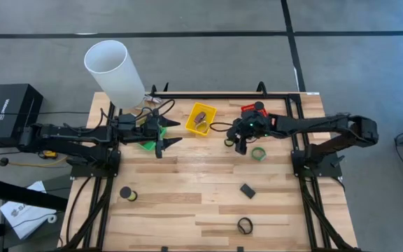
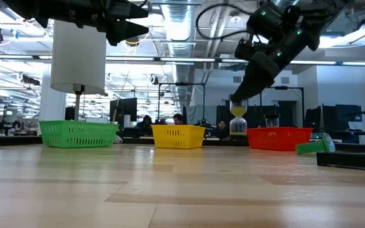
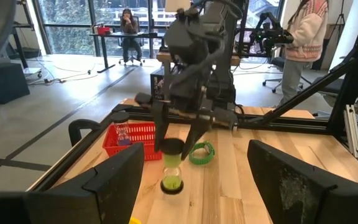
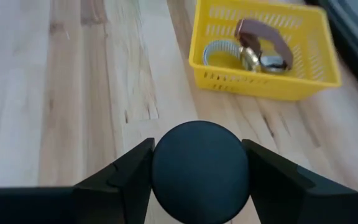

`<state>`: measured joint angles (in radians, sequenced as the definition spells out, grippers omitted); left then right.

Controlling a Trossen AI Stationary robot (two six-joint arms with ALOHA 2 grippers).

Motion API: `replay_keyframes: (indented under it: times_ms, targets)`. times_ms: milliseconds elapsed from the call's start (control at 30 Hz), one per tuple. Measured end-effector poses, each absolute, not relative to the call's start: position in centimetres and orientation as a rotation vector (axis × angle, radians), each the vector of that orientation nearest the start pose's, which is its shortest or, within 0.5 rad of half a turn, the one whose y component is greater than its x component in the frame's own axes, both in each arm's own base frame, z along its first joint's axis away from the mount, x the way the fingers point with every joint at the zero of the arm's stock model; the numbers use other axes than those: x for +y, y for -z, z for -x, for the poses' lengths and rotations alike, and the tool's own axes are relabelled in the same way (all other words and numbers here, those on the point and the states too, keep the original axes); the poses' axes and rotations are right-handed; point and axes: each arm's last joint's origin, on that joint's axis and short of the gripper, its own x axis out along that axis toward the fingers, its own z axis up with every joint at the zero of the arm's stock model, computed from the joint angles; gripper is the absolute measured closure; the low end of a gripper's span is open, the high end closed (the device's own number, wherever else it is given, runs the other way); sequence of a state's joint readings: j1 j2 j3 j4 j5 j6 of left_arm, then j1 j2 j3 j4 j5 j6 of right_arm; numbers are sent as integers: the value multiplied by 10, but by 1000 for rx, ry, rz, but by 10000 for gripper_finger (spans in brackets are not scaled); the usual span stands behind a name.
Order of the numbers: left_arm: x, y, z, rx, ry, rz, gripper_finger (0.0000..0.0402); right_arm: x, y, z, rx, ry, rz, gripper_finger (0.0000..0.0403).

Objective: Pick & Place Office items
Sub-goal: Put the right yellow hourglass into the red bin

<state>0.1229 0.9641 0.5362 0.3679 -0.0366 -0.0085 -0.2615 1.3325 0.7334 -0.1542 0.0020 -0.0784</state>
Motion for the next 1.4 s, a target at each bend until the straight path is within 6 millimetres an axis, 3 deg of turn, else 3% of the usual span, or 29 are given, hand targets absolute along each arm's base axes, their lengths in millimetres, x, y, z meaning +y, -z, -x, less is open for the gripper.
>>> replay_keyframes:
  times_ms: [433, 567, 733, 867, 1167, 1400]
  targets:
    - [27, -268, -212, 59, -159, 11, 119, -84, -259, -192, 677, 504, -2, 194]
    - [27, -268, -212, 59, -159, 11, 119, -93, -265, -172, 685, 639, -17, 198]
    - [27, -268, -212, 59, -160, 11, 119, -106, -253, -157, 710, 766, -114, 188]
    - [27, -267, -212, 59, -160, 11, 119, -118, -235, -157, 739, 821, -185, 196]
    - [27, -268, -212, 59, -159, 11, 119, -136, -212, -178, 752, 831, -199, 185]
    - [27, -268, -212, 59, -160, 11, 119, -144, -195, -188, 798, 845, -240, 199]
